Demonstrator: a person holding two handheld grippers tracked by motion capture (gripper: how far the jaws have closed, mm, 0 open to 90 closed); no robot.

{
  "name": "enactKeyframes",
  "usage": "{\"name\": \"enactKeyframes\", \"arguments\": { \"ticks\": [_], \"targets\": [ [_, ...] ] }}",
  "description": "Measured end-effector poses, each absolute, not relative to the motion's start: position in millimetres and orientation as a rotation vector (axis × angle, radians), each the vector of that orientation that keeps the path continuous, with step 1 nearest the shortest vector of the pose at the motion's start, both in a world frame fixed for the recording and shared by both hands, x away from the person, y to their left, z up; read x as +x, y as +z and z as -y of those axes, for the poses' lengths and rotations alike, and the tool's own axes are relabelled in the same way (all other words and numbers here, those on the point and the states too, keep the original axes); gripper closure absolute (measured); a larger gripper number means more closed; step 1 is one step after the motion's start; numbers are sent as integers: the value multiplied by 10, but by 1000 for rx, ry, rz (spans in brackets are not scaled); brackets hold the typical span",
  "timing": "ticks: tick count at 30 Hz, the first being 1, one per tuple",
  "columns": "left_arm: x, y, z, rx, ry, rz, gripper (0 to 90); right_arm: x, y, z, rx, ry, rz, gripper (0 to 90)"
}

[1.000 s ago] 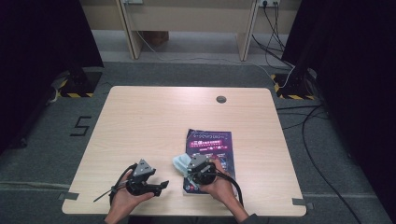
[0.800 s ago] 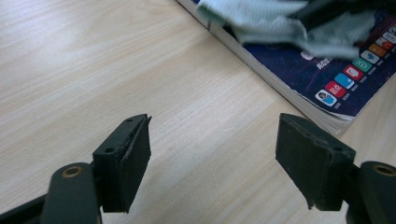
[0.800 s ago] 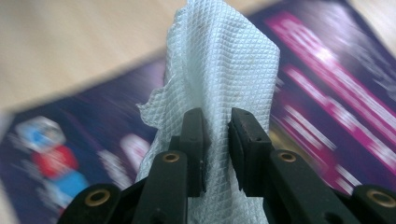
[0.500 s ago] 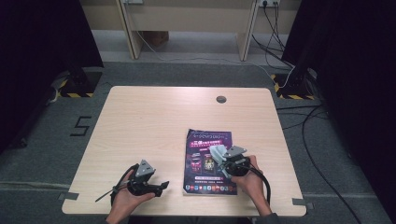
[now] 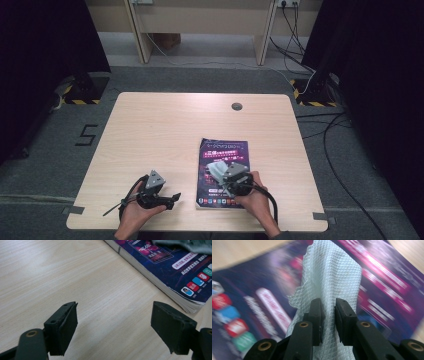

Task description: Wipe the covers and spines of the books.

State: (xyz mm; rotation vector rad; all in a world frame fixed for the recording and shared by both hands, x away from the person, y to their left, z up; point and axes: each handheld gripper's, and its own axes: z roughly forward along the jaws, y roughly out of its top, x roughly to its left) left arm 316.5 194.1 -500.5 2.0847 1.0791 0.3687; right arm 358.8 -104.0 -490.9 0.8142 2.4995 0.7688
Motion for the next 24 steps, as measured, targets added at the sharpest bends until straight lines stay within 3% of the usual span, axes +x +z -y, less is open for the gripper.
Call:
{"name": "enactKeyframes", "arguments": {
  "ticks": [14, 24],
  "targets": [
    [3213, -5020, -2050, 2069, 402, -1173, 202, 3235, -4912, 456, 597, 838, -2614, 765],
    [3220, -5027, -2079, 2080, 428, -1186, 209, 3370, -4919, 689, 682, 845, -2593, 761]
  ]
}}
